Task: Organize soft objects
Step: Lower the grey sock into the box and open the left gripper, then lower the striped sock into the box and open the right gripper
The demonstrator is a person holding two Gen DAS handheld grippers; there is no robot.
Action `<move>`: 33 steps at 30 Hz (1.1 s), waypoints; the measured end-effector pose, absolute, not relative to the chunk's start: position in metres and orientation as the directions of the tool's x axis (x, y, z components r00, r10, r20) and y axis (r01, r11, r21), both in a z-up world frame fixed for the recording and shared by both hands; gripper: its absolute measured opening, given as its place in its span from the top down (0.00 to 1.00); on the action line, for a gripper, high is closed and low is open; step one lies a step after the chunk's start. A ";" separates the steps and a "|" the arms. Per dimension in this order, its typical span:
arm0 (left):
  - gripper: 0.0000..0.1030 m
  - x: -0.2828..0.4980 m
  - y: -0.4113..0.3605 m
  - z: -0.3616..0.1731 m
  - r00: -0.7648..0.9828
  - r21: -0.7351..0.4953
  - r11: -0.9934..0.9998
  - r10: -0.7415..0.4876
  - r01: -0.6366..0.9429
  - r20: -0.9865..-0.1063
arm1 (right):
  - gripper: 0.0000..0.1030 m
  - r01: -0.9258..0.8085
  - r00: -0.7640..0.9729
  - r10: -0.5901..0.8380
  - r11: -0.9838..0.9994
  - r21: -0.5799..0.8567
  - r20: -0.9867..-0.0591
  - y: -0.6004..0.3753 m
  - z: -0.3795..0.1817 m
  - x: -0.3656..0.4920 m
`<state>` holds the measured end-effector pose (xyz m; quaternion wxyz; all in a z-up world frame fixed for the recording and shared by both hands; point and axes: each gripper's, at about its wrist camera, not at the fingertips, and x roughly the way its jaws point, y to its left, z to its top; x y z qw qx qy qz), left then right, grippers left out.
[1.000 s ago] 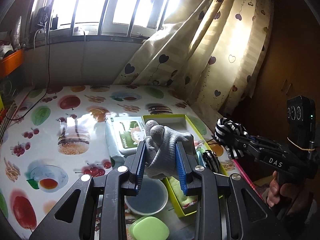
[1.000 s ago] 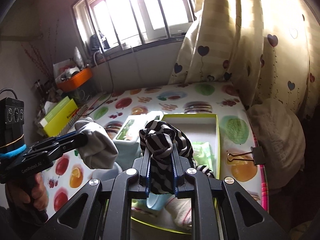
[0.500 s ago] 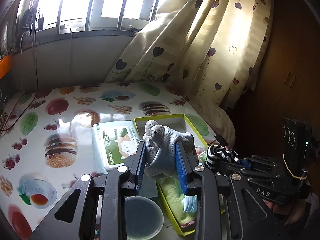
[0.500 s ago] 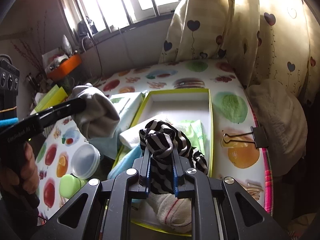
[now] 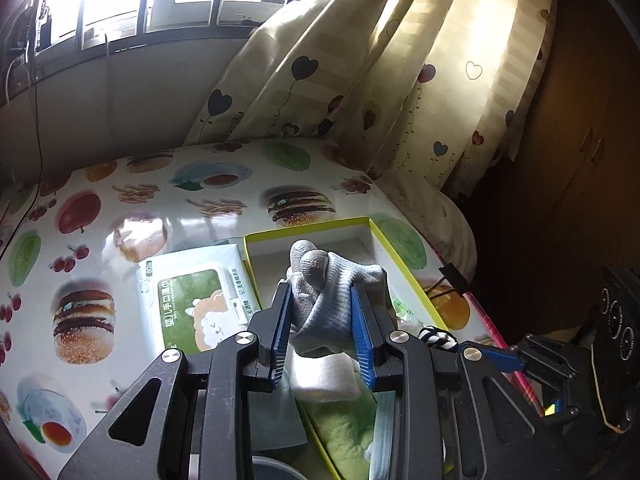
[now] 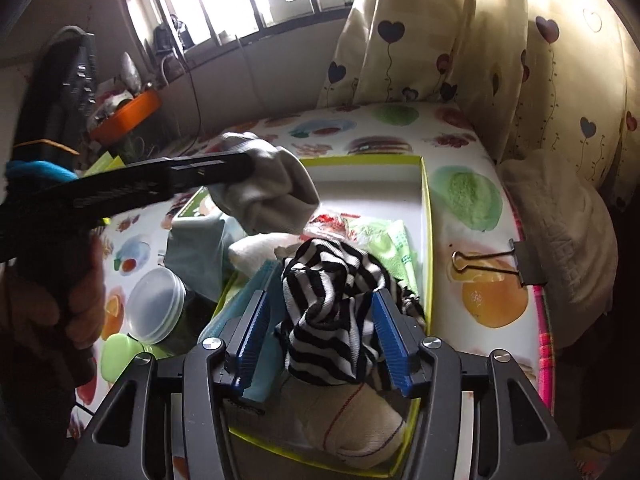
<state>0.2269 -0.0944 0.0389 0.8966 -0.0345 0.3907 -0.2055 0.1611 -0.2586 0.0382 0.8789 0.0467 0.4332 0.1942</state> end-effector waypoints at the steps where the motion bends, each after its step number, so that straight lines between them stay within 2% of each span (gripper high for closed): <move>1: 0.70 0.230 -0.097 0.037 0.601 -0.226 0.910 -0.402 0.349 -0.691 | 0.49 -0.300 0.555 0.383 0.920 0.252 -0.739 -0.260 0.040 0.161; 5: 0.64 0.238 -0.102 0.031 0.566 -0.255 0.893 -0.435 0.372 -0.700 | 0.49 -0.295 0.574 0.386 0.920 0.257 -0.722 -0.264 0.047 0.157; 11: 0.54 0.236 -0.102 0.034 0.591 -0.240 0.899 -0.424 0.366 -0.687 | 0.49 -0.291 0.595 0.390 0.920 0.264 -0.703 -0.267 0.053 0.154; 20: 0.54 0.214 -0.095 0.050 0.616 -0.240 0.895 -0.435 0.376 -0.657 | 0.49 -0.270 0.611 0.365 0.930 0.248 -0.703 -0.267 0.060 0.151; 33: 0.54 0.151 -0.086 0.066 0.663 -0.194 0.919 -0.384 0.343 -0.643 | 0.48 -0.279 0.619 0.348 0.935 0.217 -0.704 -0.259 0.075 0.123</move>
